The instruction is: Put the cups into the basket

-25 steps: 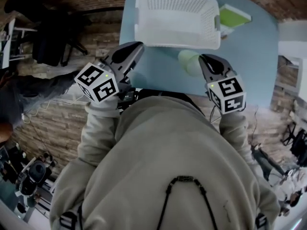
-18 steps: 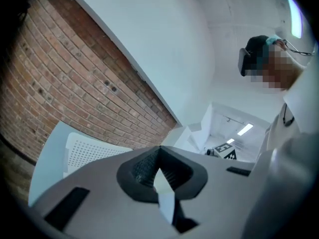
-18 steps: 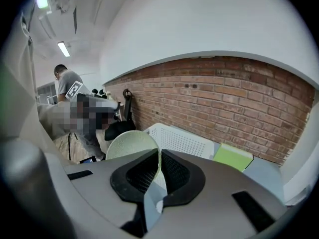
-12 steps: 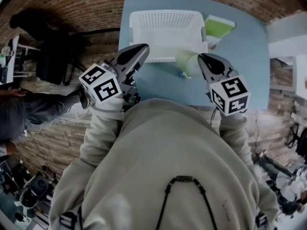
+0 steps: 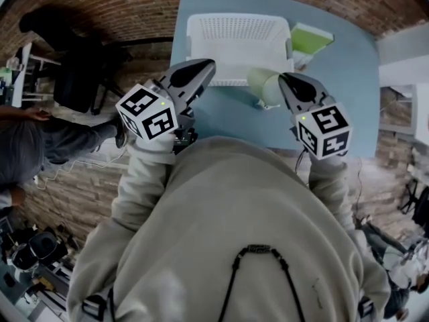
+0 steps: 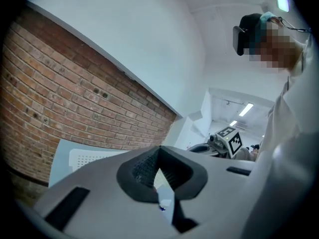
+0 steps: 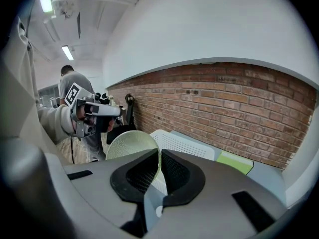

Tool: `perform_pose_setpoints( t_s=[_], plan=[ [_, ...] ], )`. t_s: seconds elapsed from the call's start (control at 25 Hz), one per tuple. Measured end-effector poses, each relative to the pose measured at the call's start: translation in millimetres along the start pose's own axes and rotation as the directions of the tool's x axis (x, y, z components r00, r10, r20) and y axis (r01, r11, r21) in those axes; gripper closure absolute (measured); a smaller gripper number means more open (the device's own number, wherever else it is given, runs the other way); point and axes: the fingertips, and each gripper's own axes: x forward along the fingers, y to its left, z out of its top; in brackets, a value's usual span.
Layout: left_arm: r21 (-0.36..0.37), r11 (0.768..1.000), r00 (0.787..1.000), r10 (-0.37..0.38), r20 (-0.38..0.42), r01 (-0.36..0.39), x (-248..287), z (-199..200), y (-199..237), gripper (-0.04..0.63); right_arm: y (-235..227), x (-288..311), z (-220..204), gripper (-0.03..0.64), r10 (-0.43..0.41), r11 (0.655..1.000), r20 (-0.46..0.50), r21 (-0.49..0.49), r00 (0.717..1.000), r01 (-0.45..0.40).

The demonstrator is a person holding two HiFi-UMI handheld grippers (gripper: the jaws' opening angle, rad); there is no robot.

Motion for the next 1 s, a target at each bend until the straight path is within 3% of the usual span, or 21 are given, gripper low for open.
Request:
perform_pose_setpoints(
  t_s=[0.16,0.52,1.0],
  plan=[
    [0.032,0.999,1.0,0.015,-0.017,-0.015,3,-1,0,0.598,-5,2,0,0.586,-0.003,1.0,-0.008,0.0,1.0,0.003],
    [0.021,1.0,1.0,0.008,-0.006,-0.007,-2,2,4,0.598,-2,10,7,0.586,0.012,1.0,-0.015,-0.026,1.0,-0.012],
    [-0.056,0.998,1.0,0.007,0.026,-0.006,-1,15,31,0.598,-9,45,10,0.586,0.038,0.999,-0.074,-0.036,0.996,-0.041]
  ],
)
